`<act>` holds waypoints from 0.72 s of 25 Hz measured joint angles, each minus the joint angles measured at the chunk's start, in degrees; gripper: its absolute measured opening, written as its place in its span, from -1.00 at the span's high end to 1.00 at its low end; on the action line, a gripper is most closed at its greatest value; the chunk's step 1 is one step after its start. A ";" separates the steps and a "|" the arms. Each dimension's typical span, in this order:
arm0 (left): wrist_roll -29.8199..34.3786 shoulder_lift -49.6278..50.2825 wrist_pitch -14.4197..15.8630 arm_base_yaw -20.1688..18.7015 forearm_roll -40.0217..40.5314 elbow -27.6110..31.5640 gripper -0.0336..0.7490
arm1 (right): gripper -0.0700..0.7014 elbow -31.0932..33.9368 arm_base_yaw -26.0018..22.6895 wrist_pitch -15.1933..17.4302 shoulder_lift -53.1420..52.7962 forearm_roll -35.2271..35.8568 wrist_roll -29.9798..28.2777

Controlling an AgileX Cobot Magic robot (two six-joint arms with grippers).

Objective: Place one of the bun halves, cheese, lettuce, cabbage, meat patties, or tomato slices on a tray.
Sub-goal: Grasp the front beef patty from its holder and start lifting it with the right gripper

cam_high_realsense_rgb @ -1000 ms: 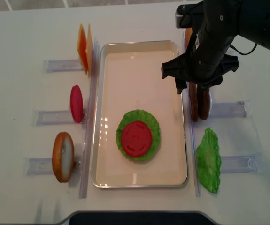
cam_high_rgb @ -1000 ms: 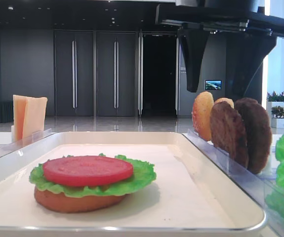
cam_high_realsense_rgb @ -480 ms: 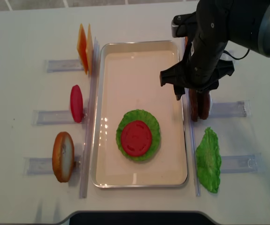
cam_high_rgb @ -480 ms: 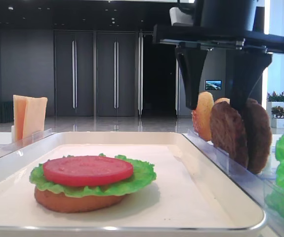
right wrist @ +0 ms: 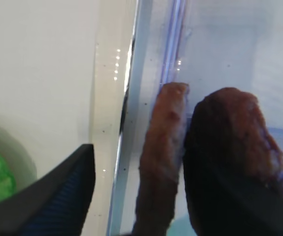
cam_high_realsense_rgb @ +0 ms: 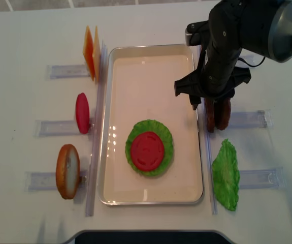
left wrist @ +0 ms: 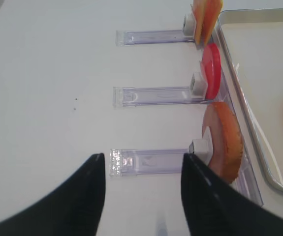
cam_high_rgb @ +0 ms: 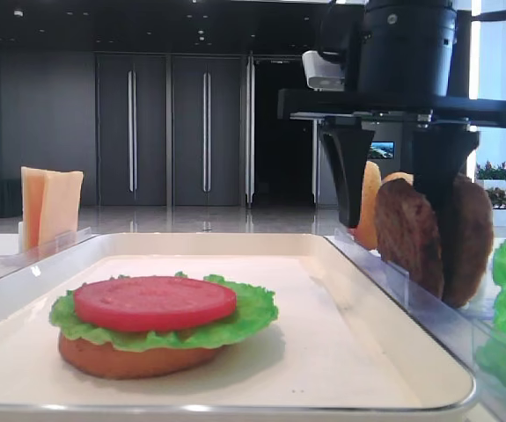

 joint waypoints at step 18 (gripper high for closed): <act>0.00 0.00 0.00 0.00 0.07 0.00 -0.06 | 0.44 -0.06 -0.27 2.34 -0.37 -2.12 -0.39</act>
